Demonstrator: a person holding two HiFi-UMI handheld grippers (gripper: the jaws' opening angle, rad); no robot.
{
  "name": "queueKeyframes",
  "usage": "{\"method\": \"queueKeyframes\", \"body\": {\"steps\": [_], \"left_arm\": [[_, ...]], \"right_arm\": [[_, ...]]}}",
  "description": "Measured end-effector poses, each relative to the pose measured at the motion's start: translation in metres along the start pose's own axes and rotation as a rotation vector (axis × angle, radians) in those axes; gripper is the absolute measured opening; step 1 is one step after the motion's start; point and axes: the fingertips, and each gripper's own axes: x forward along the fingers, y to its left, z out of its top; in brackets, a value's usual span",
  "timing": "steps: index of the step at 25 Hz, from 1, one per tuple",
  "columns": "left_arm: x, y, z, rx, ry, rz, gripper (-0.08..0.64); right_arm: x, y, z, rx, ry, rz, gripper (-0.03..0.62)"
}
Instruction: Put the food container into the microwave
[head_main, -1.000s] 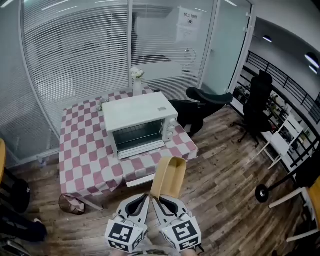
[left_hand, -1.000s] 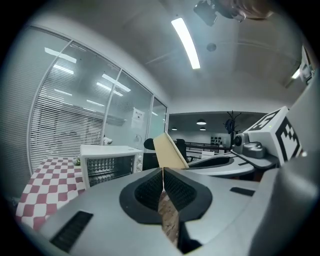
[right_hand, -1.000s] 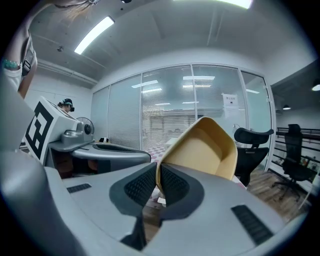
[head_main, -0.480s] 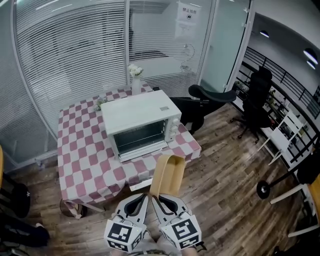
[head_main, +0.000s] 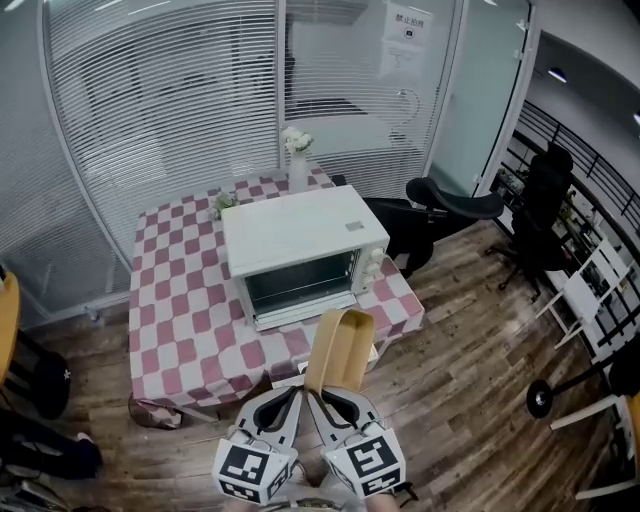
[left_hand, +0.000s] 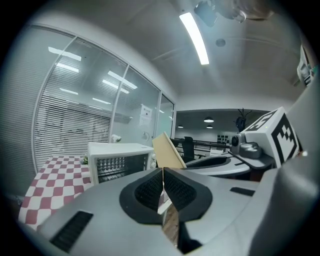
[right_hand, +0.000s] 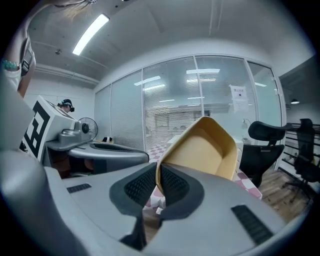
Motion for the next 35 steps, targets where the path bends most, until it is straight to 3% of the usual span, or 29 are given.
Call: {"method": "queueKeyframes", "body": {"steps": [19, 28, 35], "left_arm": [[0.137, 0.016, 0.047, -0.015, -0.037, 0.243, 0.014], [0.166, 0.011, 0.053, -0.045, -0.062, 0.385, 0.014], [0.156, 0.025, 0.042, -0.092, -0.062, 0.52, 0.014]], "right_arm": [[0.052, -0.134, 0.031, -0.073, -0.01, 0.25, 0.014], [0.054, -0.158, 0.037, -0.121, 0.022, 0.405, 0.014], [0.061, -0.152, 0.021, -0.157, 0.063, 0.527, 0.014]]}}
